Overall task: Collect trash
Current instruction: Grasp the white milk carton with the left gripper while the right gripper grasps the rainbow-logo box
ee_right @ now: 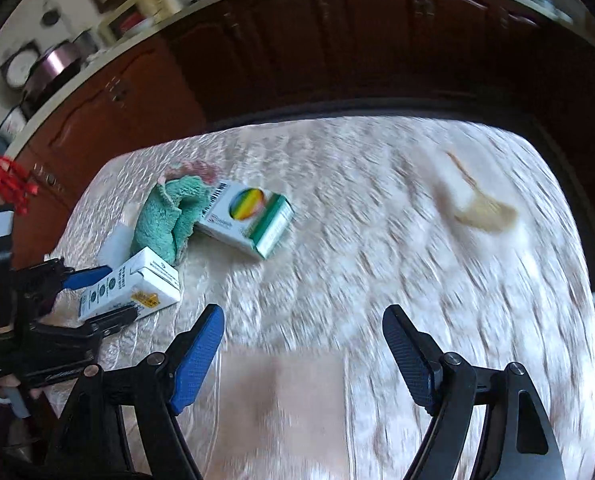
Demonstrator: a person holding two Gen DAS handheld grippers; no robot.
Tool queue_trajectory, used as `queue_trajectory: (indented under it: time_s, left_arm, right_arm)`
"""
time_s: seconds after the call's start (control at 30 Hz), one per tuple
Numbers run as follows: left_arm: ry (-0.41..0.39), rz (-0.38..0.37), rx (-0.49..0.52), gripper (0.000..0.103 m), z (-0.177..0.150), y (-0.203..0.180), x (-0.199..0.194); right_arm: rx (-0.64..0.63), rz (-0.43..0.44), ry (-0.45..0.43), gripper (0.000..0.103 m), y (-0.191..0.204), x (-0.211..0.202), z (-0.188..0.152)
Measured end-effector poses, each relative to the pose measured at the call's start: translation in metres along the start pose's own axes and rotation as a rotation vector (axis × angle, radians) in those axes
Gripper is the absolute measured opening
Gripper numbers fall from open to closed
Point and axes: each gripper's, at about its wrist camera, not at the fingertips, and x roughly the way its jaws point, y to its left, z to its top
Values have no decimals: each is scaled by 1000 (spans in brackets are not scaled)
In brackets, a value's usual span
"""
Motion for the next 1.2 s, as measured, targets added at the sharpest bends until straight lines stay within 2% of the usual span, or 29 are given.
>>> queue_trajectory:
  time_s: [0.13,0.27,0.37,0.43,0.47,0.57,0.7,0.8,0.87,0.97,1.07,1.13,1.2]
  left_arm:
    - [18,-9,-104,44,0,8,-9]
    - [29,-1,-201,44,-3,15,-11]
    - [24,-12,-242,43,-3,16,-12]
    - [22,-1,-249,43,-1,11,-12]
    - [23,0,-254,43,-1,9,-11]
    - [20,6,-261,43,1,4,-8]
    - [22,5,-255,42,2,-3,-1]
    - [39,21,-247,43,3,-9,9]
    - [46,17,-255,43,2,-9,14]
    - [37,24,-264,41,-1,-9,13]
    - [34,-22,-289,36,-4,-11,4]
    - [7,-7,-270,36,-2,-16,-5]
    - [-27,-8,-252,36,3,-27,-16]
  right_arm:
    - [-158,14,10,81,19,31,29]
    - [-283,30,42,81,36,61,52]
    - [-352,56,70,81,51,80,62]
    - [-386,27,98,77,60,96,65]
    - [-382,26,109,68,61,101,64]
    - [-340,29,106,64,56,96,50]
    - [-196,42,179,64,32,70,14]
    - [-189,-23,156,68,29,59,-4]
    - [-191,-30,124,73,33,55,-3]
    - [-193,-27,97,70,39,57,0]
    - [-164,-11,94,66,39,61,1]
    - [-126,24,68,65,30,44,-5]
    - [-103,14,33,64,22,26,-11]
